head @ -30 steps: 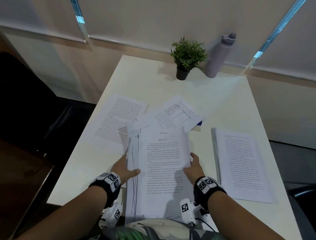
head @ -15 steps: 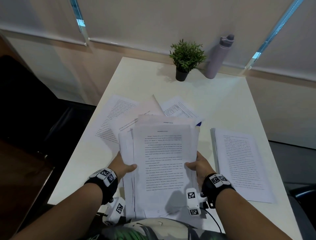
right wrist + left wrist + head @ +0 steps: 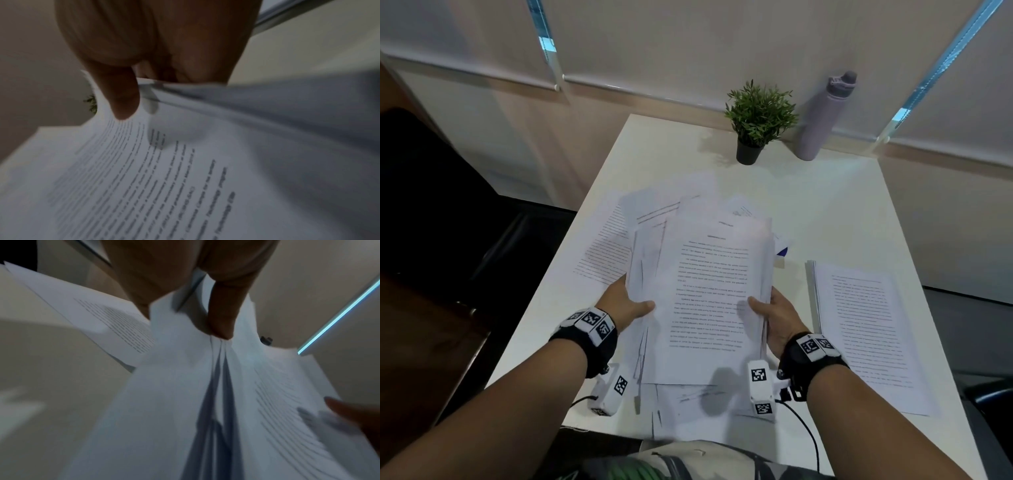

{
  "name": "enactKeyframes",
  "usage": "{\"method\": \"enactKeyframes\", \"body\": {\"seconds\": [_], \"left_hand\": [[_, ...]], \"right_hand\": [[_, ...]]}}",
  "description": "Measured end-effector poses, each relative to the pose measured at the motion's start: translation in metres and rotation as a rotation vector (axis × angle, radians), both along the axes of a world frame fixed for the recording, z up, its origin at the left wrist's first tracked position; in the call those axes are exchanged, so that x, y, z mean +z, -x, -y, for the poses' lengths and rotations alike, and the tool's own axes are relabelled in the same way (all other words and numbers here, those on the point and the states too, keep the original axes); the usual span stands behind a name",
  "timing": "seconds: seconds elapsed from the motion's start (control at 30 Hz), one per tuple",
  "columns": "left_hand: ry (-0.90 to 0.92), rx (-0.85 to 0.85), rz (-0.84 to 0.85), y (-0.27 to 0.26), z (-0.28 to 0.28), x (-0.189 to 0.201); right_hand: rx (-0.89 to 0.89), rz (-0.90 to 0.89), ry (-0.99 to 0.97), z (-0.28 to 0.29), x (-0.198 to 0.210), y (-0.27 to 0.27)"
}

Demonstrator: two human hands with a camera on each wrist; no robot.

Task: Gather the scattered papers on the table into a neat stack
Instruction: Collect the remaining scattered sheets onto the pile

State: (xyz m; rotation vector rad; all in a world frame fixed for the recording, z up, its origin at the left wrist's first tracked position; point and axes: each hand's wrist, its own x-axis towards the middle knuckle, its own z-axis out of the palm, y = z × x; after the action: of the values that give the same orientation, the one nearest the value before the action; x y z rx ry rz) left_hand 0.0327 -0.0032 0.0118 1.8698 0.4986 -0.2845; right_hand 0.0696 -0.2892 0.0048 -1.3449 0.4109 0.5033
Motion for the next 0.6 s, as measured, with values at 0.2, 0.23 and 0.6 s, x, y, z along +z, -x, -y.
{"method": "enactKeyframes", "body": {"seconds": [0.2, 0.23, 0.6], "left_hand": [[-0.033, -0.015, 0.038, -0.02, 0.0, -0.003], [-0.15, -0.058, -0.007, -0.022, -0.005, -0.01], [-0.569, -0.405, -0.24, 0.007, 0.0, -0.035]], "right_hand": [[0.037, 0.082, 0.325, 0.003, -0.001, -0.008], [0.024, 0.096, 0.348, 0.005, 0.0, -0.011], [-0.025, 0.098, 0.467, 0.011, -0.001, -0.044]]}}
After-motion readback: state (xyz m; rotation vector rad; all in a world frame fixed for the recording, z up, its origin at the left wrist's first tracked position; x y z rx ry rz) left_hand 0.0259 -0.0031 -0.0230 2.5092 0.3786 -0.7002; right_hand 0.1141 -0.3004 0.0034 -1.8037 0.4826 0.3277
